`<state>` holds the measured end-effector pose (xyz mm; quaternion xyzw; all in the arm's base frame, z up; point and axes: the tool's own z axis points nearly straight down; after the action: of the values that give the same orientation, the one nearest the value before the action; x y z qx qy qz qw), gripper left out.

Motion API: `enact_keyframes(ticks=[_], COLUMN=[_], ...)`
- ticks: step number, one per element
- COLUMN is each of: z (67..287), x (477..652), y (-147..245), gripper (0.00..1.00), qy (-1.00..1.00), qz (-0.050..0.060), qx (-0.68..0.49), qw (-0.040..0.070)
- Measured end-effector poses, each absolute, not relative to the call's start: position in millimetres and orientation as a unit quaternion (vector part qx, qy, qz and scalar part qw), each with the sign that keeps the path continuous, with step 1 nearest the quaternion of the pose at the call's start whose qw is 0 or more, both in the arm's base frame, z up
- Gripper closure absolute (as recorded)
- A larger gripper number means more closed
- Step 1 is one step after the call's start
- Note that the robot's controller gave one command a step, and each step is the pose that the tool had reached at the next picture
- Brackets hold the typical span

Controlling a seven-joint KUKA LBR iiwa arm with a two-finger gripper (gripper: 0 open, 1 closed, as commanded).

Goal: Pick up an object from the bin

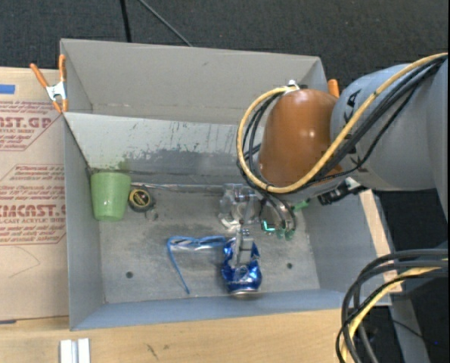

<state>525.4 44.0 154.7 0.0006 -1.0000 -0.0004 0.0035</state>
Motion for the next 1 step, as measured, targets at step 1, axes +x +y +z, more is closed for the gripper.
enact_keyframes(ticks=[1], z=[65.4], x=[512.6], y=[43.0], gripper=[0.0], qy=[-1.0], qz=[0.0], qx=[0.008], qw=[0.004])
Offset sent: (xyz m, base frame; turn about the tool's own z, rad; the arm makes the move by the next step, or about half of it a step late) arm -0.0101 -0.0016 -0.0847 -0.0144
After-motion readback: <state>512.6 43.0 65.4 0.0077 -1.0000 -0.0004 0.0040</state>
